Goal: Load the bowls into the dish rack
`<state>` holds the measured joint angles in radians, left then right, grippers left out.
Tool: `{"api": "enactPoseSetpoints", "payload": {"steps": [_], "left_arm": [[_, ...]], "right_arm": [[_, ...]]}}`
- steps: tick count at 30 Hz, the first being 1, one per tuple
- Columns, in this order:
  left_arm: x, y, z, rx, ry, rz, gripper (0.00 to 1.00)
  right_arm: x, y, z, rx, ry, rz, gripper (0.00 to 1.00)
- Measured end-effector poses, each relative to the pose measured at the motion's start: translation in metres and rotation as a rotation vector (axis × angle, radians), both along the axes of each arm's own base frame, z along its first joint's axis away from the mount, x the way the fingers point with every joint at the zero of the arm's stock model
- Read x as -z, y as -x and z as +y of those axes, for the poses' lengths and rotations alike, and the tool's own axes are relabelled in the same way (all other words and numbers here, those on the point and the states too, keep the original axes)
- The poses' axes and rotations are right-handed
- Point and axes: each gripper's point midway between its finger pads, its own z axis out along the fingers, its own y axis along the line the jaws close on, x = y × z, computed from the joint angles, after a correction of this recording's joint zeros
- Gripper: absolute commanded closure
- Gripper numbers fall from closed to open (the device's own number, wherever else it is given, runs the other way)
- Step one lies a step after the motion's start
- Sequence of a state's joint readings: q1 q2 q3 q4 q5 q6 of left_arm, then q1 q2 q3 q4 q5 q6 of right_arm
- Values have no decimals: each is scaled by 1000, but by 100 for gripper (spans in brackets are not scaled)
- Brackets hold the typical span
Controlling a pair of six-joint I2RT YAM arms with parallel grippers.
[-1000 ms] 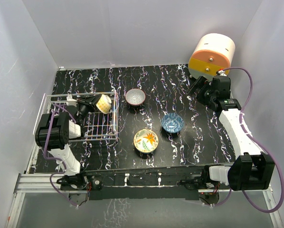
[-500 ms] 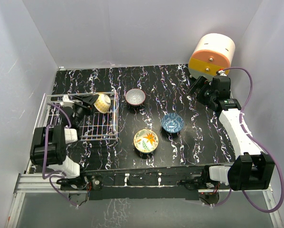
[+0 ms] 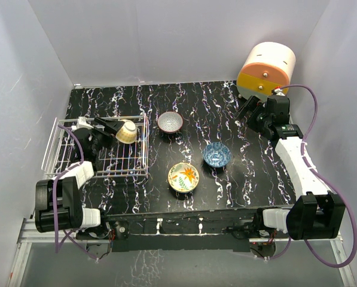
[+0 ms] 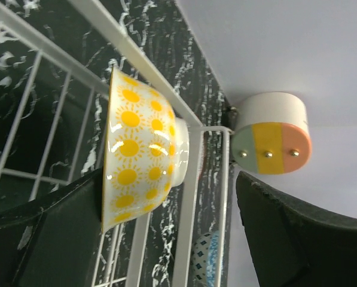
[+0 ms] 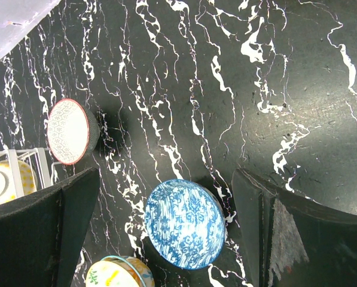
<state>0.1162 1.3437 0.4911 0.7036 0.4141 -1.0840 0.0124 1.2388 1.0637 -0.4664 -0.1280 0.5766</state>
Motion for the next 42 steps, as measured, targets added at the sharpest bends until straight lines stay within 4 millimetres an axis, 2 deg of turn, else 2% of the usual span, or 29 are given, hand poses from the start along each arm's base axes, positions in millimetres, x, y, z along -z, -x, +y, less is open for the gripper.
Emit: {"api": "enactPoseSetpoints", "payload": {"steps": [7, 15, 24, 29, 33, 37, 42], "left_arm": [[17, 7, 16, -55, -117, 105, 14], [5, 6, 40, -117, -288, 147, 11], [4, 11, 54, -103, -437, 217, 4], [-12, 1, 62, -69, -541, 223, 5], [-15, -5, 72, -54, -631, 261, 9], [-5, -6, 77, -24, -722, 320, 11], [20, -1, 65, 63, -834, 393, 11]], "right_arm": [[0, 0, 0, -1, -1, 0, 3], [6, 2, 0, -2, -1, 10, 3], [5, 1, 0, -2, -2, 8, 4], [5, 1, 1, -5, -5, 8, 3], [5, 1, 2, -9, -8, 8, 3], [5, 2, 3, -14, -12, 7, 4], [9, 2, 5, -20, -21, 11, 4]]}}
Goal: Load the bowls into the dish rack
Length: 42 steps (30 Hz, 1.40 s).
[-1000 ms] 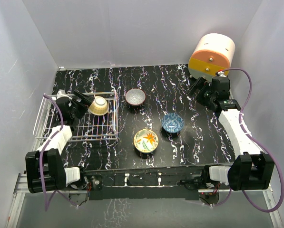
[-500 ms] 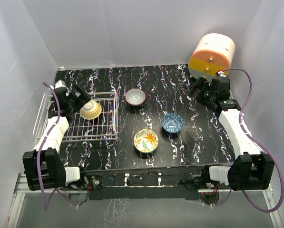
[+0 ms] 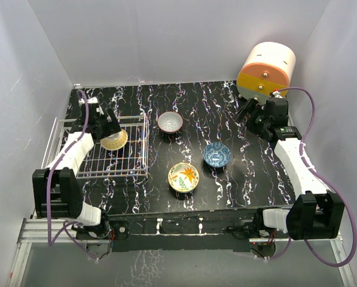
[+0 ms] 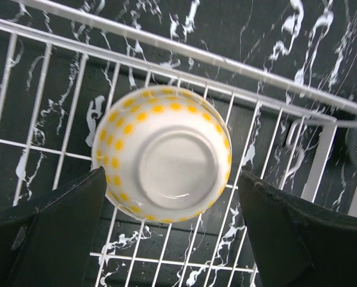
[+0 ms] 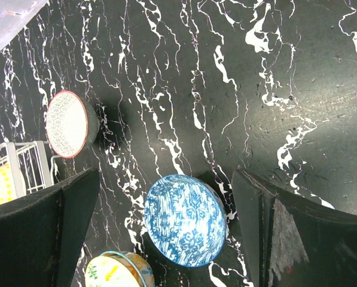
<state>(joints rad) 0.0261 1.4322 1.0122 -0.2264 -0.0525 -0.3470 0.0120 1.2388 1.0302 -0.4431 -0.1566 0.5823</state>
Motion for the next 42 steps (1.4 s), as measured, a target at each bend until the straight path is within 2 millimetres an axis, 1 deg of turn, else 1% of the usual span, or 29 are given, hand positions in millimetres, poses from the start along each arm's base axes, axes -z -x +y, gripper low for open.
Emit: {"api": "enactPoseSetpoints", "payload": {"steps": [1, 3, 5, 10, 16, 21, 27, 34, 38, 42], "left_arm": [[5, 2, -7, 25, -15, 20, 11], [12, 4, -14, 54, -37, 48, 11], [15, 5, -17, 65, -57, 61, 11], [13, 3, -7, 33, -110, 63, 11], [9, -1, 2, 3, -169, 59, 14], [5, -7, -6, 23, -199, 49, 15], [12, -8, -19, 56, -217, 68, 16], [14, -8, -16, 45, -230, 73, 19], [14, -8, -14, 35, -237, 73, 23], [16, -8, -13, 28, -242, 79, 32]], "right_arm": [[2, 1, 0, 0, -1, 4, 4], [4, 1, 1, -1, -5, 8, 4], [5, 2, 1, -2, -7, 12, 4], [5, 1, 2, -2, -12, 5, 4], [13, 3, 3, -1, -25, 20, 4], [14, 3, 4, -3, -28, 21, 4], [14, 3, 4, -3, -28, 21, 4], [14, 3, 4, -3, -28, 22, 4], [14, 3, 4, -3, -28, 22, 4], [14, 3, 4, -3, -28, 22, 4]]}}
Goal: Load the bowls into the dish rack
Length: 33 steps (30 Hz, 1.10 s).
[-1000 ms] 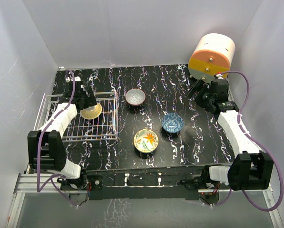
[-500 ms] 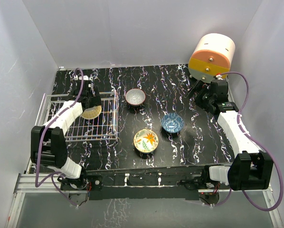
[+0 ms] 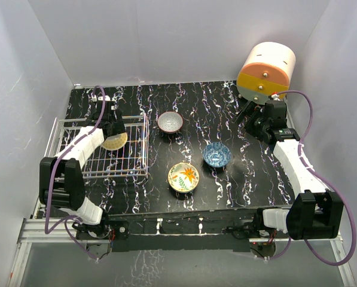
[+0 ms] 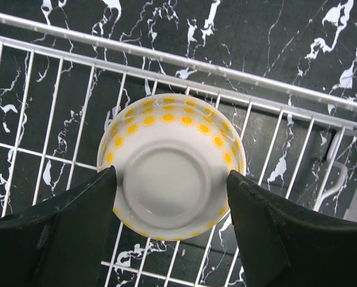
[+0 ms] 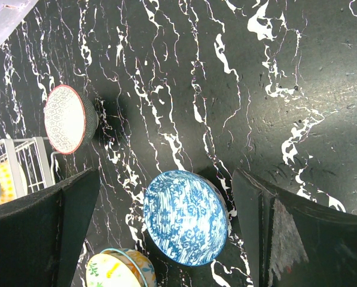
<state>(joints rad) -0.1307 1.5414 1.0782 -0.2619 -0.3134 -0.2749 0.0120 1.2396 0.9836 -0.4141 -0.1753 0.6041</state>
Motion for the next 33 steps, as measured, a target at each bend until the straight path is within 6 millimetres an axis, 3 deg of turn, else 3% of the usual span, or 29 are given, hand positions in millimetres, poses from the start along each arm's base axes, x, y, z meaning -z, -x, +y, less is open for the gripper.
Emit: {"api": "enactPoseSetpoints", "payload": {"steps": [9, 21, 26, 33], "left_arm": [[-1, -9, 4, -35, -13, -30, 49], [-3, -8, 17, -97, -29, -48, 50], [-3, -1, 38, -156, -29, -50, 51], [-3, 7, 82, -269, -26, -54, 52]], "right_arm": [[0, 0, 0, 0, 0, 0, 4], [0, 0, 0, 0, 0, 0, 4], [6, 2, 0, 0, 0, 11, 4], [10, 4, 0, 0, 0, 20, 5]]}}
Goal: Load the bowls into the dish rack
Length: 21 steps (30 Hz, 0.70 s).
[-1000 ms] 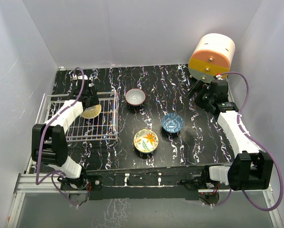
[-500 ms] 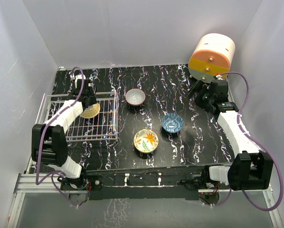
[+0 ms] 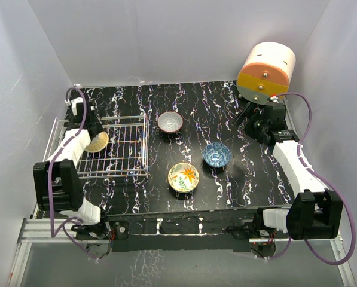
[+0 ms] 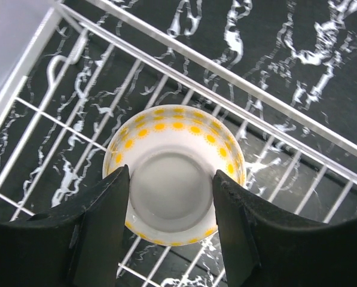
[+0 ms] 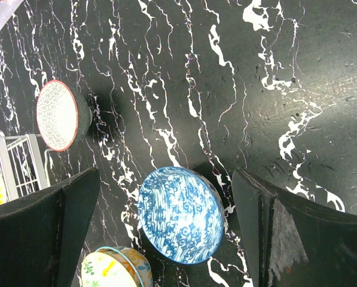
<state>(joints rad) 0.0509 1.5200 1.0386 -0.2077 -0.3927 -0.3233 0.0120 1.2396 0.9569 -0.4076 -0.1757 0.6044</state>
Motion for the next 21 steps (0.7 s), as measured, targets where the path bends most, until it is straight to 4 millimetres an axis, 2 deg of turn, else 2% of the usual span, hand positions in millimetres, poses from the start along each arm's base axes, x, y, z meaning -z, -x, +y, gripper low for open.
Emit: {"api": "enactPoseSetpoints", "payload": {"steps": [15, 21], "left_arm": [[0, 4, 73, -173, 19, -38, 53], [-1, 5, 86, -203, 26, -45, 53]], "right_arm": [[0, 0, 0, -1, 0, 0, 5], [4, 0, 1, -6, -5, 12, 5]]}}
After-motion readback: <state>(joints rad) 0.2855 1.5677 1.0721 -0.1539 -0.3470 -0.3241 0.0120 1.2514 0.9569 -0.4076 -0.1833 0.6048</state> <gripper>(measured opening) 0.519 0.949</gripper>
